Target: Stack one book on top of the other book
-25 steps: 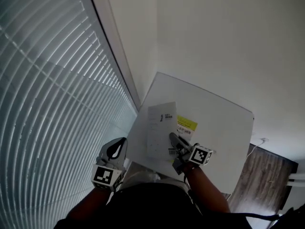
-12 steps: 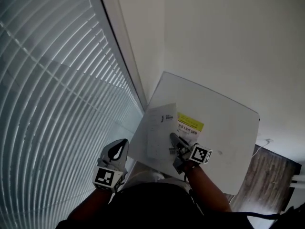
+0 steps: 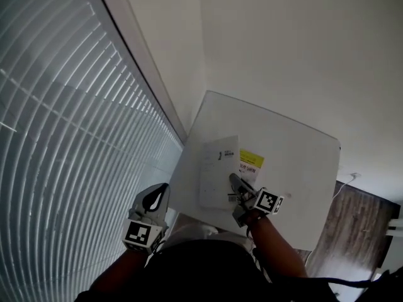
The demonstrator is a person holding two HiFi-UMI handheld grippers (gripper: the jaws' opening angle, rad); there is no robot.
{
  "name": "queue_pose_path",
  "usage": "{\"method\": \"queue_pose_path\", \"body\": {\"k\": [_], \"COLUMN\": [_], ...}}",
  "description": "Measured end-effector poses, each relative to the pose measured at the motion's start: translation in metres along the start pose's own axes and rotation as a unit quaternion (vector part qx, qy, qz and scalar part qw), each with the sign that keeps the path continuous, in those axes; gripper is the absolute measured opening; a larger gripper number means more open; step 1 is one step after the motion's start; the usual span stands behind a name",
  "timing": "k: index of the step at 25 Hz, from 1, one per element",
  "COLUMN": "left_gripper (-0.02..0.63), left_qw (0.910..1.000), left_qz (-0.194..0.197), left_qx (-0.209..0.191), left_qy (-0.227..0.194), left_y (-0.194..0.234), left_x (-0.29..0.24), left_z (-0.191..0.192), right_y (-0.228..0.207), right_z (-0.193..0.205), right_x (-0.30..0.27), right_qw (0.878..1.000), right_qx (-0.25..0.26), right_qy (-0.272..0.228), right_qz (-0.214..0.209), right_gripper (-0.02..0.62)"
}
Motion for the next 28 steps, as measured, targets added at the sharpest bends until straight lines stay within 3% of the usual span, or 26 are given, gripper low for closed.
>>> {"method": "queue_pose_path", "body": {"k": [10, 16, 28], "left_gripper": [0.003, 0.003, 0.002], "left_qw": [0.9999, 0.9998, 0.9996], "left_qz": [0.01, 0.01, 0.015], "left_qx": [-0.006, -0.003, 0.002], "left_qy": [0.009, 0.014, 0.024], "left_y": [-0.014, -0.025, -0.013], "left_x": [-0.007, -0.001, -0.006], "left_z": [0.001, -0.003, 0.003], "right_y": [-0.036, -0.038, -0.059], "right_z": [0.004, 0.001, 0.007], "right_x": [0.031, 0.046, 0.053], "right_qw": [0.998, 0.998, 0.993], "right_qx": [-0.017, -0.008, -0.01], "right_qy": [-0.003, -0.009, 0.002], "right_qz": [0.06, 0.061, 0.117], "right_gripper": [0.054, 0.054, 0.057]}}
Point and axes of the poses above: the fingertips, and each gripper's own axes: x backward along the fingers, y to its left, z out of its underside, the point moved 2 cm from there along x, backward along the fingers, and after that the axes turned 14 degrees about x, right-handed, at the moved point
